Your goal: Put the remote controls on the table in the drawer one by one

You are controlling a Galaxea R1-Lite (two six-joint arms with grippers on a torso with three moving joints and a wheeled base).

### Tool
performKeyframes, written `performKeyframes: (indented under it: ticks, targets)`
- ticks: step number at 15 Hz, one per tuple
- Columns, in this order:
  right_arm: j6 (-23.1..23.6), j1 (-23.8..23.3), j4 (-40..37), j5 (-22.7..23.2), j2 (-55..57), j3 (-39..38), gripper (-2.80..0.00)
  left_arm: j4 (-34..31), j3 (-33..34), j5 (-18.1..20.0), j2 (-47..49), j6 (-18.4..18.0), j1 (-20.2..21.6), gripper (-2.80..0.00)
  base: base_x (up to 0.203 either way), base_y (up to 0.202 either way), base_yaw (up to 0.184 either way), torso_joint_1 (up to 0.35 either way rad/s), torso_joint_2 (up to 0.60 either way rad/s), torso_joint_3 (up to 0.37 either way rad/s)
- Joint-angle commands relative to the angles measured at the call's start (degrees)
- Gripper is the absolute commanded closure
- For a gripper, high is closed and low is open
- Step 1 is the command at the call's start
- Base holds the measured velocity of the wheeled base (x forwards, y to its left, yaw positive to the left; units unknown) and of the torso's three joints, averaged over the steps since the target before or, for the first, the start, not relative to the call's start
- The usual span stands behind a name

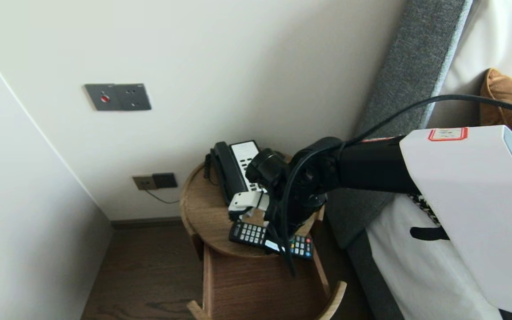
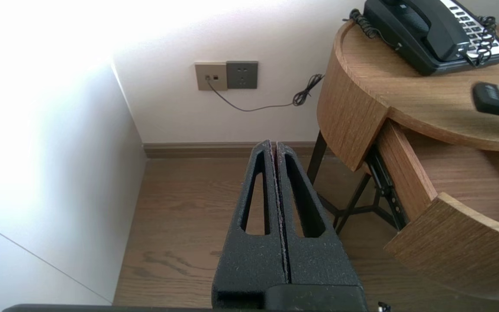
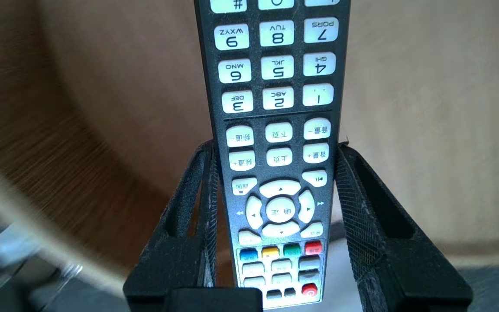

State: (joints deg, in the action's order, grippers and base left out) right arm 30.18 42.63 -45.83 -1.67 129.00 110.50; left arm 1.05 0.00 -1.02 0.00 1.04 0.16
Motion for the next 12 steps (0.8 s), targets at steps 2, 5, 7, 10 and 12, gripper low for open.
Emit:
performKeyframes:
  ticks: [2,5,7,10,12]
  targets:
    - [-0.79,1.04,-1.35,0.46,-2.19,-2.88,0.0,0.01,0.09,-0.03,-0.26,0.01,0.02,0.0,0.0,0.0,0.0,0.0,0.0,0.0]
    - [-1.98,2.56,-1.28,1.39,-2.9,-5.32,0.0,0.01,0.09,-0.03,-0.26,0.01,0.02,0.0,0.0,0.0,0.0,0.0,0.0,0.0]
    - [-2.73,3.65,-1.2,2.31,-2.46,-5.73,0.0,0.01,0.09,-0.03,-0.26,0.01,0.02,0.0,0.0,0.0,0.0,0.0,0.0,0.0]
    - [-2.84,4.99,-1.2,2.9,-2.25,-6.93,0.0,0.01,0.09,-0.03,-0.26,0.01,0.02,0.0,0.0,0.0,0.0,0.0,0.0,0.0]
    - [-3.71,5.88,-1.13,3.39,-2.68,-8.78,0.0,0.01,0.09,-0.03,-0.26,0.01,0.02,0.0,0.0,0.0,0.0,0.0,0.0,0.0]
